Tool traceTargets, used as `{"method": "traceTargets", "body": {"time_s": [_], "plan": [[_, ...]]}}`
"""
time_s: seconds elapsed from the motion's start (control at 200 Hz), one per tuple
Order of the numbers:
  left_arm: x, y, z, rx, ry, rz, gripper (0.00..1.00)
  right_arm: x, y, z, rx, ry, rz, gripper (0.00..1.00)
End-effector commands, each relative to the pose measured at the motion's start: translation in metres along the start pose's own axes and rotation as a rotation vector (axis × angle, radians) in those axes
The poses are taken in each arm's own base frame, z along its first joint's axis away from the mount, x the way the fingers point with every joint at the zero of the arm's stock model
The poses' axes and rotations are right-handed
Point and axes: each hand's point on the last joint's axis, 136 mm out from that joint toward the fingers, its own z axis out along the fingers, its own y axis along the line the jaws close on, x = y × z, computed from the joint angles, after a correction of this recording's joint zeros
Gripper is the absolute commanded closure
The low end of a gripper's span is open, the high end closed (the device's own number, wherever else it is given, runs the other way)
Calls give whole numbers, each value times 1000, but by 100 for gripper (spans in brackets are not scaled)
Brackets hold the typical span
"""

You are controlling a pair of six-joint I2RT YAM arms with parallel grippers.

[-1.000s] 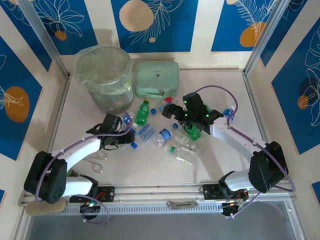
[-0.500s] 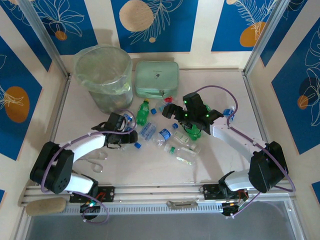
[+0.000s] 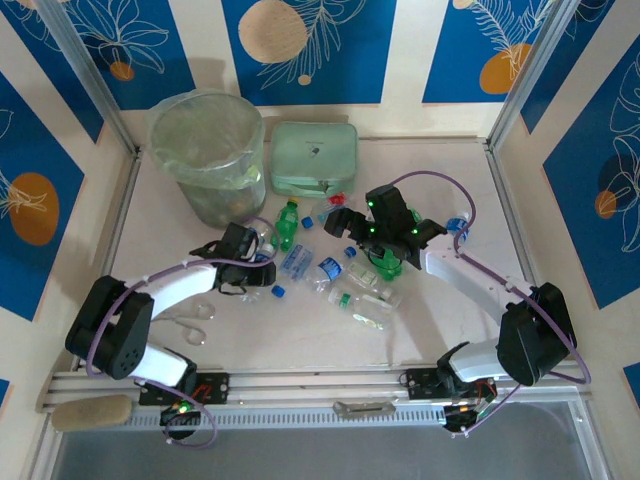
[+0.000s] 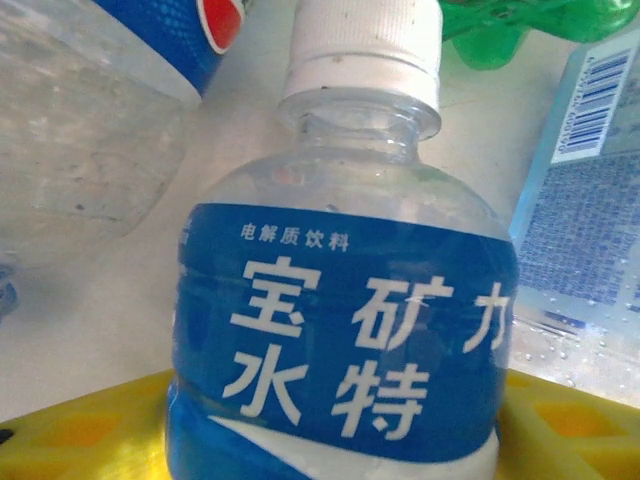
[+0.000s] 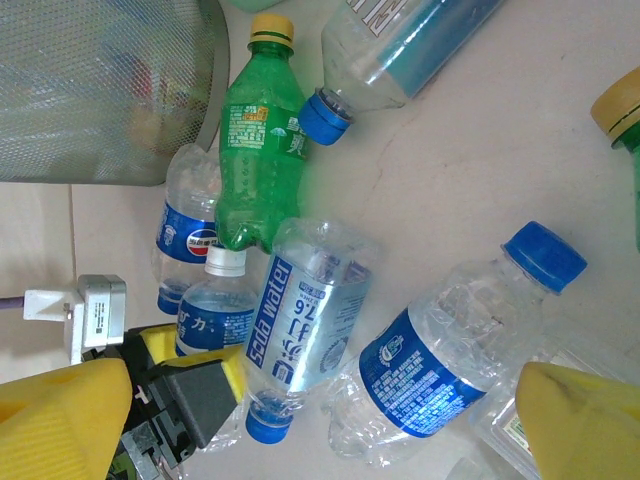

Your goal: Put the plastic bottles in the bin

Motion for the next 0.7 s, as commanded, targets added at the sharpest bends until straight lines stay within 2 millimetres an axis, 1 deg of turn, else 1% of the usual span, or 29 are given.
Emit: {"method": "traceTargets", "body": {"time_s": [0.0, 0.16, 0.32, 0.47, 0.695], "plan": [[-2, -3, 1, -11, 1, 34, 38, -1, 5, -1, -6, 4, 0, 1], [-3, -7, -3, -3, -13, 41, 45, 0, 5, 0, -4, 7, 2, 1], [-15, -15, -19, 28, -71, 43, 47, 1, 3, 1, 3, 10, 5, 1], [-35, -29, -46, 86, -162, 41, 48, 1, 2, 2, 1, 10, 5, 1], [-74, -58, -99, 200, -310, 47, 48, 2, 4, 5, -11, 13, 1, 1]]}}
